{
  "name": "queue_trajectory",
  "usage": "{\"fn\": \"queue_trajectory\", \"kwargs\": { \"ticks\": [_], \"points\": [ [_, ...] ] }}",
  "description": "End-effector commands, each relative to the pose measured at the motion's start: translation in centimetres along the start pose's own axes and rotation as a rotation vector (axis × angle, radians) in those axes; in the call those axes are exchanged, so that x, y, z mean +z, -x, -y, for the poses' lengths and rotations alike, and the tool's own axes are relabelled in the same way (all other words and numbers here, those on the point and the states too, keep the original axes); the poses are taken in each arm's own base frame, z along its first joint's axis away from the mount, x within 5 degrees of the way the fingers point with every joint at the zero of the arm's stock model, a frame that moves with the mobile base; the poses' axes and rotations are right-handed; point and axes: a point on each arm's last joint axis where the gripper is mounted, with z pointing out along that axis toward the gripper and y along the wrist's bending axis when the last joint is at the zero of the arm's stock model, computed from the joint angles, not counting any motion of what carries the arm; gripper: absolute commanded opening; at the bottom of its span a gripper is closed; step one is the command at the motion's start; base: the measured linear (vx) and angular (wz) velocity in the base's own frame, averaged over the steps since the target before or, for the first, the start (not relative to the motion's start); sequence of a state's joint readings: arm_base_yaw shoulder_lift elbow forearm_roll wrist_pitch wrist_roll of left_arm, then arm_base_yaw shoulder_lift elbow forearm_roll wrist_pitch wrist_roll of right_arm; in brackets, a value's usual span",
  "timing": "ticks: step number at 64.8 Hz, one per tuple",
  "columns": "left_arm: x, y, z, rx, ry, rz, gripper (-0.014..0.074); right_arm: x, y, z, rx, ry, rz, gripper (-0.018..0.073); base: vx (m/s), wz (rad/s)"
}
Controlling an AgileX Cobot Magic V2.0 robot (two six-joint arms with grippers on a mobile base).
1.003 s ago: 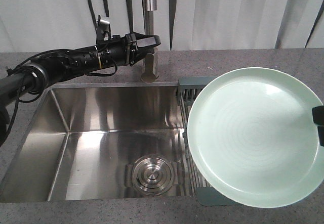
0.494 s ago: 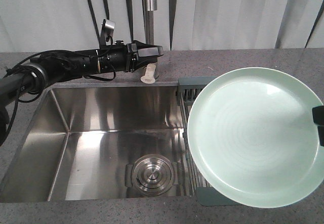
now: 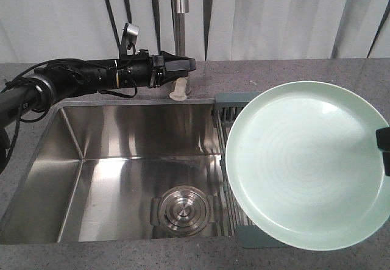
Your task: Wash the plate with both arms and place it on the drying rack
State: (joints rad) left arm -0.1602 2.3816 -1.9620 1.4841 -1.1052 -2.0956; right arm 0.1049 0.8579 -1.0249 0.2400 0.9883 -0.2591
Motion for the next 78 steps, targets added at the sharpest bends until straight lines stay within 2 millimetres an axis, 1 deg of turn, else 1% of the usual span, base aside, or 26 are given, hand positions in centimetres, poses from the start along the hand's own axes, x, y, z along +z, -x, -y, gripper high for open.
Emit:
{"fn": "queue_trajectory", "kwargs": {
  "ticks": [1, 8, 22, 30, 36, 45, 55, 58, 64, 71, 77, 78],
  "points": [
    [-0.9, 1.8, 5.0, 0.038, -0.199, -0.008, 0.0443, -0.8, 1.1, 0.0, 0.002, -0.014, 0.095, -0.0006, 0.0, 0.0],
    [-1.4, 2.7, 5.2, 0.006, -0.236, 0.068, 0.0443, -0.8, 1.1, 0.0, 0.002, -0.014, 0.095, -0.0006, 0.0, 0.0],
    [-2.1, 3.7, 5.8, -0.023, -0.29, 0.15, 0.0443, -0.8, 1.1, 0.0, 0.003, -0.014, 0.094, -0.0006, 0.0, 0.0],
    [-3.4, 4.7, 5.7, -0.019, -0.266, 0.198, 0.0443, -0.8, 1.1, 0.0, 0.003, -0.013, 0.094, -0.0006, 0.0, 0.0],
    [-5.2, 5.7, 4.9, -0.012, -0.217, 0.238, 0.0443, -0.8, 1.1, 0.0, 0.003, -0.013, 0.092, -0.0006, 0.0, 0.0],
    [-8.9, 7.0, 3.7, 0.002, -0.182, 0.29, 0.0428, -0.8, 1.1, 0.0, 0.003, -0.012, 0.088, -0.0006, 0.0, 0.0],
    [-13.0, 7.5, 3.3, 0.034, -0.235, 0.292, 0.0355, -0.8, 1.1, 0.0, 0.003, -0.012, 0.088, -0.0006, 0.0, 0.0],
    [-14.2, 7.8, 3.1, 0.043, -0.215, 0.302, 0.0324, -0.8, 1.1, 0.0, 0.003, -0.012, 0.088, -0.0006, 0.0, 0.0],
    [-15.7, 8.1, 3.6, 0.082, -0.16, 0.274, 0.0269, -0.8, 1.1, 0.0, 0.003, -0.012, 0.088, -0.0006, 0.0, 0.0],
    [-17.1, 8.4, 5.4, 0.165, -0.073, 0.194, 0.0203, -0.8, 1.0, 0.0, 0.003, -0.012, 0.087, -0.0006, 0.0, 0.0],
    [-17.7, 8.5, 7.2, 0.233, -0.005, 0.123, 0.0158, -0.8, 1.1, 0.0, 0.003, -0.012, 0.088, -0.0006, 0.0, 0.0],
    [-17.7, 8.5, 7.7, 0.251, 0.01, 0.104, 0.0152, -0.8, 1.1, 0.0, 0.003, -0.012, 0.088, -0.0006, 0.0, 0.0]
  ]
}}
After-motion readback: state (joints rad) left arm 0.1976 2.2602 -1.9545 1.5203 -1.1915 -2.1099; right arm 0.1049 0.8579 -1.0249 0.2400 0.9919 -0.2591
